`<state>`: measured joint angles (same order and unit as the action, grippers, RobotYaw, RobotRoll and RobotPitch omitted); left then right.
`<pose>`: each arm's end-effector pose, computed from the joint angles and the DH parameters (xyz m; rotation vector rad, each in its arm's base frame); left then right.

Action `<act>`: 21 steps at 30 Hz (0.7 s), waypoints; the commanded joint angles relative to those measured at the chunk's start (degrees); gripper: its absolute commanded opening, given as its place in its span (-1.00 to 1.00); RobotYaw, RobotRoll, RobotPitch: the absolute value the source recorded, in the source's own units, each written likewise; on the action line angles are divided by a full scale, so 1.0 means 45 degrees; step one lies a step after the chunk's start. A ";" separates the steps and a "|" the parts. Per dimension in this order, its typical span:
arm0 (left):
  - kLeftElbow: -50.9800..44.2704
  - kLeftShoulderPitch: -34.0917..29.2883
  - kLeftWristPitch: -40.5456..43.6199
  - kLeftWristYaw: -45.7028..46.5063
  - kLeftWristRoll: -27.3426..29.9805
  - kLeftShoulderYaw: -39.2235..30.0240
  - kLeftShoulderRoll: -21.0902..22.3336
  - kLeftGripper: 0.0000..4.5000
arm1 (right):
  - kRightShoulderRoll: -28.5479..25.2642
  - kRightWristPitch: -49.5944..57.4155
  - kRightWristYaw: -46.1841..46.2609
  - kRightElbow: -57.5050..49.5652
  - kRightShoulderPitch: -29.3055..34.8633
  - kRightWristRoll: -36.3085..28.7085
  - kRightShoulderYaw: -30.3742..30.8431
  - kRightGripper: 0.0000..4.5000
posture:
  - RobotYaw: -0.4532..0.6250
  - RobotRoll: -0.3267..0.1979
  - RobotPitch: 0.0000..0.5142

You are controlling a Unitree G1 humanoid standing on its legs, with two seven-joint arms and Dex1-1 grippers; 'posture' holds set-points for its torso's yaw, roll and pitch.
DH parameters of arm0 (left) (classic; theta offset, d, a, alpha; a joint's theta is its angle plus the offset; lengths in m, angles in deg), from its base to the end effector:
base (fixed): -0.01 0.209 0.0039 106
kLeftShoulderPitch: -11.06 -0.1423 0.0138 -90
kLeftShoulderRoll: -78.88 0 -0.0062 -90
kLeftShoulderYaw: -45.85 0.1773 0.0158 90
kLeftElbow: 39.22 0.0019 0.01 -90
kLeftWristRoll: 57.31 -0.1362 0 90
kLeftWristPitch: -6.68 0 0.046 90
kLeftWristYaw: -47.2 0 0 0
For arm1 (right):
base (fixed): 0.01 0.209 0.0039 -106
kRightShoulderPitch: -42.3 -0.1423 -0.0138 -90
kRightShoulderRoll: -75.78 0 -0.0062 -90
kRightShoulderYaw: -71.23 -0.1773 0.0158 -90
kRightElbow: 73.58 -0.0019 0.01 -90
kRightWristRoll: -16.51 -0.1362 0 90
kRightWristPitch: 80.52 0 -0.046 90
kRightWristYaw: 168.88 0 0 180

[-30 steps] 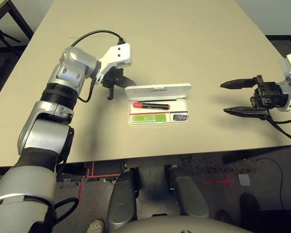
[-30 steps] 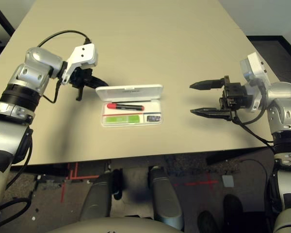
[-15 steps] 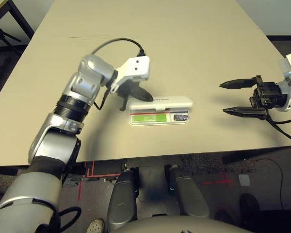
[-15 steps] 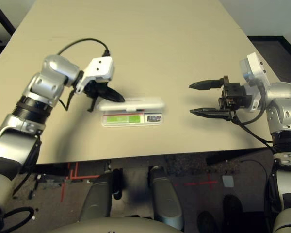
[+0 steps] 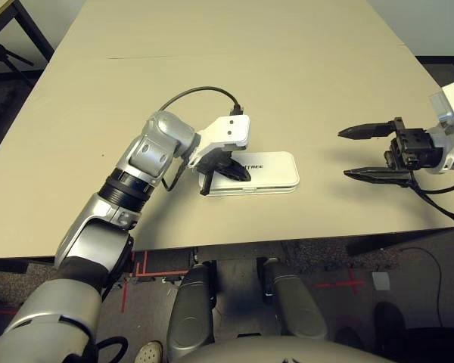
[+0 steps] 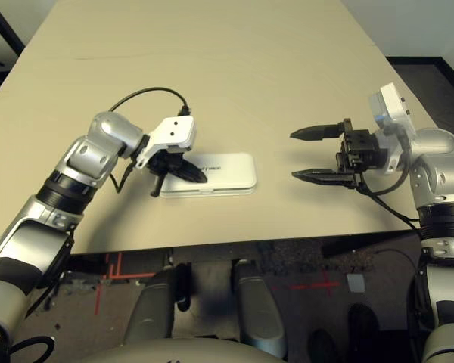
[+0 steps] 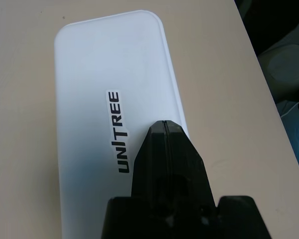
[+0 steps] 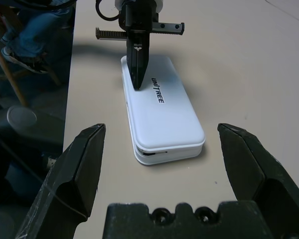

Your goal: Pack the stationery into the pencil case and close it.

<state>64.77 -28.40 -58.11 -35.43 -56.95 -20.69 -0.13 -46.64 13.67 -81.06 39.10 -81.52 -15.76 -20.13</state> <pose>0.3188 0.1335 0.2025 0.6789 0.4004 -1.5567 0.2789 -0.3035 0.2033 -0.3244 -0.0105 1.4074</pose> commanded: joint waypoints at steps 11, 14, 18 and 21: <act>0.0235 -0.0363 0.0175 0.0130 -0.0245 0.0710 0.0061 -1.00 | 0.0394 0.0227 0.0208 -0.0419 0.0231 0.0266 -0.0458 1.00 | -0.45 0.25 -0.30; 0.0269 -0.0435 0.0148 0.0112 -0.0345 0.0871 0.0179 -1.00 | 0.0492 0.0184 0.0265 -0.0449 0.0238 0.0334 -0.0517 1.00 | -0.46 0.25 -0.31; 0.0209 -0.0527 0.0243 0.0105 -0.0394 0.1090 0.0293 -1.00 | 0.0607 0.0189 0.0384 -0.0521 0.0216 0.0388 -0.0546 1.00 | -0.47 0.25 -0.31; 0.0291 -0.0460 0.0207 0.0146 -0.0348 0.1090 0.0240 -1.00 | 0.0689 0.0217 0.0542 -0.0613 0.0304 0.0374 -0.0573 1.00 | -0.46 0.25 -0.31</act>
<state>65.04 -29.11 -57.77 -34.55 -57.33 -18.15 0.54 -43.81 14.55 -78.99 37.57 -80.90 -14.74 -21.83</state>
